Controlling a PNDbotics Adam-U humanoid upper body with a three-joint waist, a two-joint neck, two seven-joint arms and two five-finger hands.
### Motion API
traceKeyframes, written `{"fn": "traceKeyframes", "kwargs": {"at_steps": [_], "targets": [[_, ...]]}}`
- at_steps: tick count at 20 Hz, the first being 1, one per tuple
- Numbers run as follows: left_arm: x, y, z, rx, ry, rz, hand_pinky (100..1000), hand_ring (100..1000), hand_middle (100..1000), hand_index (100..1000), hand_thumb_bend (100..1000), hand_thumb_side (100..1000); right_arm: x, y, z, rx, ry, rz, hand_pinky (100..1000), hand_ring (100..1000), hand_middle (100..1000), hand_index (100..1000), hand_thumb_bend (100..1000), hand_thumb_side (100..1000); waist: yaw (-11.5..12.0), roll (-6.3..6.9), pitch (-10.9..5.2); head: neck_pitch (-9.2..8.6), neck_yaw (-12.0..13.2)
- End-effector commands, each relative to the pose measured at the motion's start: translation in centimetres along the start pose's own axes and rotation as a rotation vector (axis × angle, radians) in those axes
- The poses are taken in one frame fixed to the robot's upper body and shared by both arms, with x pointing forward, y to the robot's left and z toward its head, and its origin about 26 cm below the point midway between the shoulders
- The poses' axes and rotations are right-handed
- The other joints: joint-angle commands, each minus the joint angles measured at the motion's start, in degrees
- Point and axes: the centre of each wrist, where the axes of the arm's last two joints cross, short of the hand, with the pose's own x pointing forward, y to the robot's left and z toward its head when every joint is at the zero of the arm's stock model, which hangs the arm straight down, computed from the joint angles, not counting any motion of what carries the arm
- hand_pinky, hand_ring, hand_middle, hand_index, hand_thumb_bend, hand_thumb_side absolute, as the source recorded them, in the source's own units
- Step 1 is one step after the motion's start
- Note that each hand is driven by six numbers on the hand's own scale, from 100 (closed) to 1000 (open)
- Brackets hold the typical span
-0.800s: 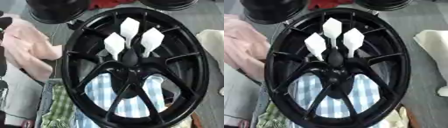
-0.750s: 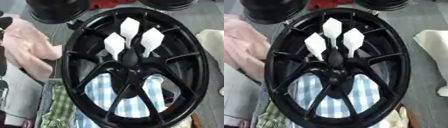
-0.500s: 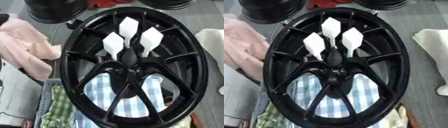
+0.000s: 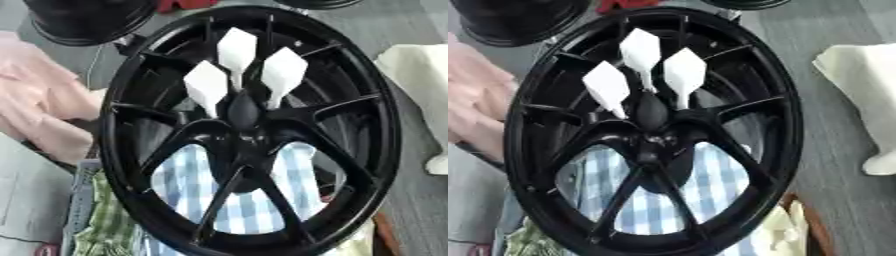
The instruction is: Pull the pin out of the wheel hub.
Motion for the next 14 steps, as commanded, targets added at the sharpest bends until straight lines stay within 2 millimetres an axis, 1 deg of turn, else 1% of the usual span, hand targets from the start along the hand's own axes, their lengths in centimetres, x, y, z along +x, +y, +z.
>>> {"fn": "traceKeyframes", "kwargs": {"at_steps": [1,2,3,4,6,7,9,14], "targets": [[1.4,1.7,-1.7,-0.125,-0.041,-0.109,846,725,699,818,100,642,0.4,-0.3,-0.3,-0.002,-0.026,0.018,794,709,652,733,100,355,-0.06,-0.12,-0.62,-0.86,-0.47],[1.4,1.8,-1.8,-0.134,-0.041,-0.114,846,725,699,818,100,642,0.4,-0.2,-0.3,-0.002,-0.026,0.019,794,709,652,733,100,355,-0.07,-0.13,-0.61,-0.86,-0.50],[1.5,1.9,-1.9,-0.140,-0.041,-0.117,838,745,714,829,100,611,0.4,-0.2,-0.3,-0.003,-0.026,0.020,795,709,651,732,100,359,-0.08,-0.10,-0.58,-0.87,-0.53],[1.6,1.9,-2.2,-0.159,-0.042,-0.127,838,748,716,831,100,607,0.4,-0.3,-0.2,-0.001,-0.024,0.026,795,708,651,732,100,360,-0.27,0.34,-0.43,-0.94,-0.72],[2.0,1.8,-3.0,-0.228,-0.042,-0.165,836,755,720,833,100,595,0.4,-0.3,-0.1,0.002,-0.022,0.035,795,708,650,732,100,362,-0.45,0.69,-0.34,-0.88,-0.93],[2.3,1.7,-3.6,-0.269,-0.044,-0.191,836,758,721,834,100,597,0.4,-0.3,0.0,0.005,-0.020,0.038,795,708,650,732,100,351,-0.50,0.76,-0.32,-0.85,-1.04],[3.0,1.6,-4.6,-0.346,-0.050,-0.244,836,764,725,836,100,601,0.4,-0.2,0.2,0.009,-0.014,0.044,795,708,649,731,100,365,-0.60,0.88,-0.28,-0.83,-1.44],[4.5,1.6,-6.7,-0.534,-0.070,-0.393,840,771,731,840,100,655,0.4,0.0,0.5,0.024,-0.008,0.052,795,707,648,731,100,367,-1.24,1.04,-0.18,-0.04,-1.52]]}}
